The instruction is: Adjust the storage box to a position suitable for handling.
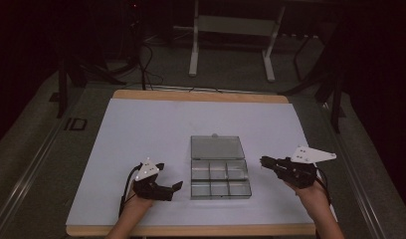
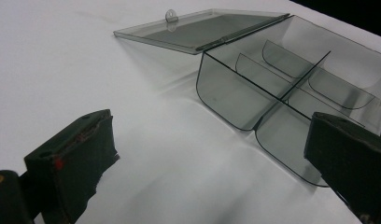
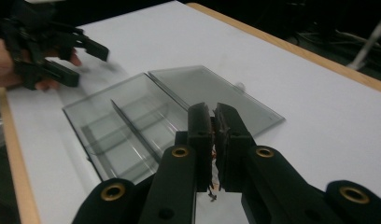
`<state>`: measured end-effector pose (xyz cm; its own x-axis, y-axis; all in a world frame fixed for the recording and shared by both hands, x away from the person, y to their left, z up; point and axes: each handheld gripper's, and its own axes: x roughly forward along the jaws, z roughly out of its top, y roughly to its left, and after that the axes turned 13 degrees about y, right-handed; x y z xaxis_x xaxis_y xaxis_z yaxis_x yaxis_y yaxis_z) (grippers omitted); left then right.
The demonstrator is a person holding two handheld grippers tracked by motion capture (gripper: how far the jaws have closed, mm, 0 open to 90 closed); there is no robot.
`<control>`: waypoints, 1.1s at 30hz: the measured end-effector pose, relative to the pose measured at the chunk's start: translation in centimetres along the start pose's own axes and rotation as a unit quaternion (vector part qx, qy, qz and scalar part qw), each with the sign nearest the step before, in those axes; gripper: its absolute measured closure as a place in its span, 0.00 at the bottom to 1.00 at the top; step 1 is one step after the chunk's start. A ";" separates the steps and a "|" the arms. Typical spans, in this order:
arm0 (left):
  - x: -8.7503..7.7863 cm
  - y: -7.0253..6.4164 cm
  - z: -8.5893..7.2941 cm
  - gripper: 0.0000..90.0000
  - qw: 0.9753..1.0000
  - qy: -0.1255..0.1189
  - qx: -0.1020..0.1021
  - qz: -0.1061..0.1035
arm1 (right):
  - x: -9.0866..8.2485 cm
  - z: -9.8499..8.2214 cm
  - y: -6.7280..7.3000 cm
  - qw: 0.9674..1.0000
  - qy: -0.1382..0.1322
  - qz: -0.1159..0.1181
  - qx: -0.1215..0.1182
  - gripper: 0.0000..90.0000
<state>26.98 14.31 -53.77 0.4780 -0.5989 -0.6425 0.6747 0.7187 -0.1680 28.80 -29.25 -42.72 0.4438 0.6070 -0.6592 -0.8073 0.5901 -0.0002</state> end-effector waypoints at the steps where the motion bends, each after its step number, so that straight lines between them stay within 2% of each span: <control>1: 0.0 0.0 0.0 0.03 1.000 -0.001 0.000 0.000 | 0.0 0.2 0.2 1.000 -0.001 0.005 -0.003 0.95; 14: 0.0 -0.1 0.0 0.03 1.000 -0.002 0.000 0.000 | 2.2 2.3 2.4 0.998 0.004 0.039 -0.045 0.95; 20: 0.0 -0.1 0.0 0.03 1.000 -0.001 0.001 0.001 | 3.3 2.8 3.2 0.997 0.003 0.058 -0.053 0.95; 23: 0.0 -0.1 -0.1 0.03 1.000 0.000 0.003 0.001 | 3.6 3.0 3.6 0.996 0.006 0.060 -0.058 0.95; 26: 0.0 -0.1 -0.1 0.03 1.000 0.000 0.003 0.001 | 4.4 3.2 4.1 0.995 0.006 0.074 -0.062 0.95; 33: 0.0 -0.1 -0.1 0.03 1.000 0.000 0.003 0.001 | 6.2 2.7 4.8 0.994 0.024 0.090 -0.065 0.95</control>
<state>26.86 14.26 -53.82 0.4798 -0.5970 -0.6429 0.6766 0.7183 -0.1621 28.69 -21.20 -44.82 0.2717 0.6688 -0.6921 -0.9166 0.3990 0.0257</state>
